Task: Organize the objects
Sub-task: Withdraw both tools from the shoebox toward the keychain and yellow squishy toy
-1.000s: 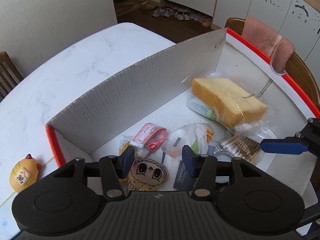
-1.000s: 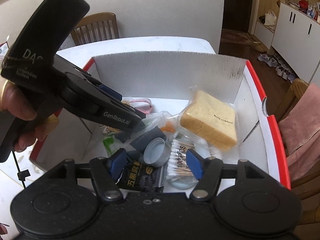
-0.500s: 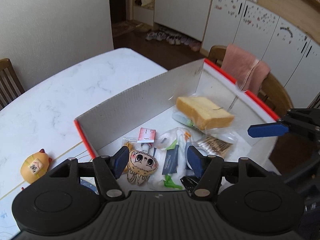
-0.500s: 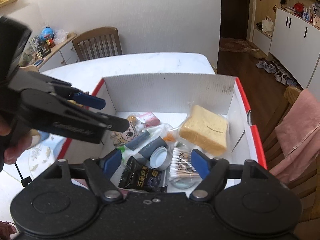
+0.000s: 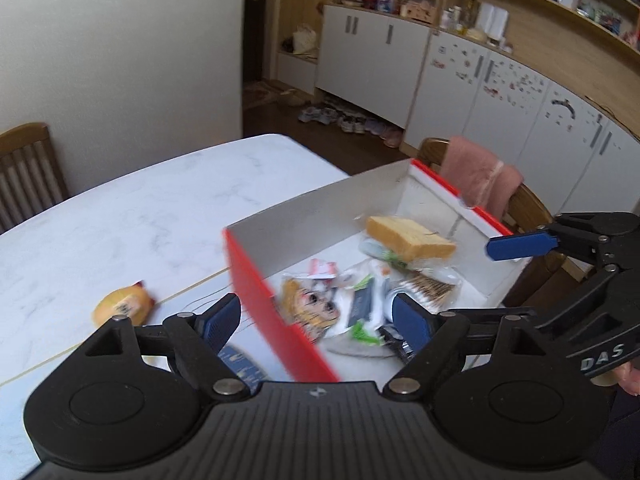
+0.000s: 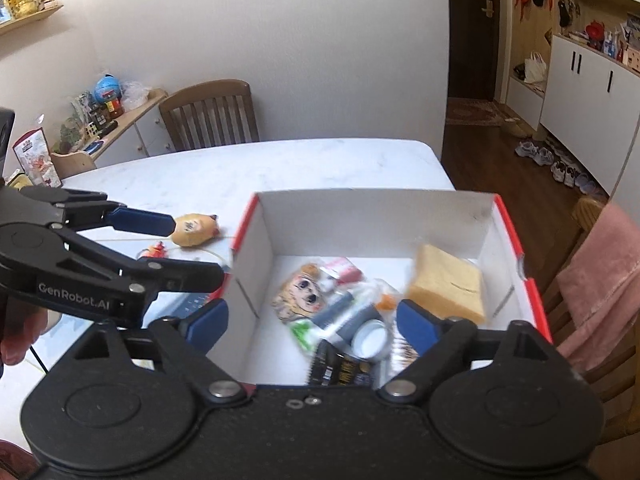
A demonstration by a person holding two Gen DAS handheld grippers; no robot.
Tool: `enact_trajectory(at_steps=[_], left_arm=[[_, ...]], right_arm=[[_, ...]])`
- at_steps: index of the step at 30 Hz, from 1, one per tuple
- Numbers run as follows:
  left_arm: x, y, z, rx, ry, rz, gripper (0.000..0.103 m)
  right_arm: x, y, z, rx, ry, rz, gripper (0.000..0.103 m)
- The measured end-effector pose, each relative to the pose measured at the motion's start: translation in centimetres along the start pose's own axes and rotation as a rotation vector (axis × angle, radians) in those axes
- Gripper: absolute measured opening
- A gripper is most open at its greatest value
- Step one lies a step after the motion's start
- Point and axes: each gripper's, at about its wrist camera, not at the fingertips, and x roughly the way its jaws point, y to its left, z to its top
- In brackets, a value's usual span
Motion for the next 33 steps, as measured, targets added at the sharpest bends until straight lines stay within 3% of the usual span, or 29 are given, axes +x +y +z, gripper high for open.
enact_trajectory(at_steps=[6,10,22,33], left_arm=[[-1.8,3.8,-1.8,-0.081,0.008,0.018,0.085],[-2.9,6.3,-3.2,-0.119,-0.004,0.012,0.101],[-4.7,13.6,-6.7,-0.249,-0.023,0.031,0.101],[-3.6,17.8,-8.8,-0.175,-0.033,0.101,0.102]], right_arm=[[0.9,3.0,0.7,-0.002,-0.005,0.028,0.102],[1.8,5.0,1.3,-0.007,-0.002,0.039,0.102],[5.5,10.6,3.7,-0.057,0.025,0.054,0.102],[11.1,14.3,5.9,-0.076,0.084,0.054,0.102]])
